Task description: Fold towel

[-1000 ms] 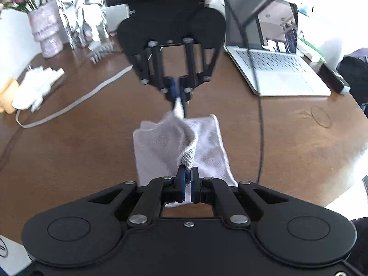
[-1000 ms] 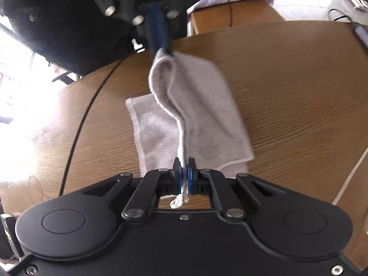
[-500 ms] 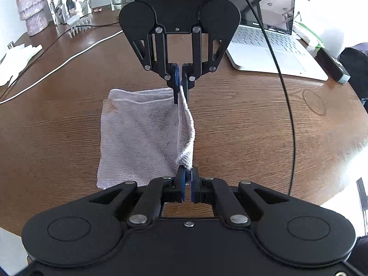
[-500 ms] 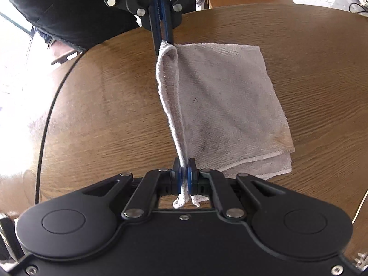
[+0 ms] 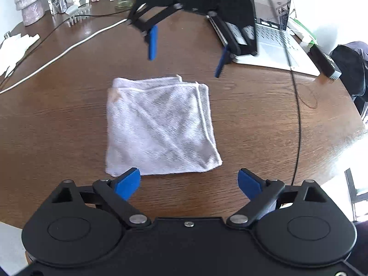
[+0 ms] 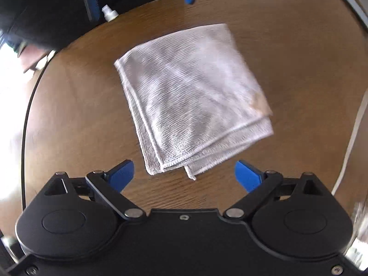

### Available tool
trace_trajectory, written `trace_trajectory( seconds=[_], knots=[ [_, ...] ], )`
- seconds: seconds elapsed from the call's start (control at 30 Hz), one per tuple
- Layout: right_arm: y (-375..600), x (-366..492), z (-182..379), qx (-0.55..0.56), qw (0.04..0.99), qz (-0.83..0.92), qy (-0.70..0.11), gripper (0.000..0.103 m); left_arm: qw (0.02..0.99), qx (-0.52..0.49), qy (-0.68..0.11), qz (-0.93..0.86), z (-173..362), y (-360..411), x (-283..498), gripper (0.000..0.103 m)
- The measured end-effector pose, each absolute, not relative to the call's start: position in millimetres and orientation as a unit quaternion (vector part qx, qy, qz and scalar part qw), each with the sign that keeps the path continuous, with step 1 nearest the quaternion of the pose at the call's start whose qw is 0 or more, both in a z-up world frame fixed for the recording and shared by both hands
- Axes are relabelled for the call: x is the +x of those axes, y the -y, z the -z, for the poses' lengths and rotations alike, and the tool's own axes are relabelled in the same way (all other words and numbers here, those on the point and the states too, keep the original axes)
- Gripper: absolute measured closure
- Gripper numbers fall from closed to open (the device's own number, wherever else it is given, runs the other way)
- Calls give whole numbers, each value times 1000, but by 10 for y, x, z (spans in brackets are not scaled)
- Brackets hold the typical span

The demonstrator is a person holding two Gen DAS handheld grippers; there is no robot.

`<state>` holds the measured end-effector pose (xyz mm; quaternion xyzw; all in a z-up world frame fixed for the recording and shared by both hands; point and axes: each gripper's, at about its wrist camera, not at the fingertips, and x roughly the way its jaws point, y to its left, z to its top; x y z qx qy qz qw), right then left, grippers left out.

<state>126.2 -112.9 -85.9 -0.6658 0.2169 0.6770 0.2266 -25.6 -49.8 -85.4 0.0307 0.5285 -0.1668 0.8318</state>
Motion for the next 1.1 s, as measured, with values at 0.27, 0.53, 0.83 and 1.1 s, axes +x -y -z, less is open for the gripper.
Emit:
trace_trajectory(
  seconds=[0.27, 0.53, 0.83, 1.1],
  knots=[
    [1101, 1157, 799, -458, 551, -448, -535, 4, 809, 61, -560, 170, 762, 134, -39, 5],
    [1690, 755, 667, -74, 744, -183, -638, 4, 807, -4, -581, 107, 640, -229, 486, 4],
    [1911, 297, 444, 95, 776, -33, -623, 4, 799, 8, -597, 72, 514, -268, 583, 4],
    [1953, 186, 554, 106, 766, -7, -634, 4, 781, -3, -622, 51, 599, -302, 452, 4]
  ],
)
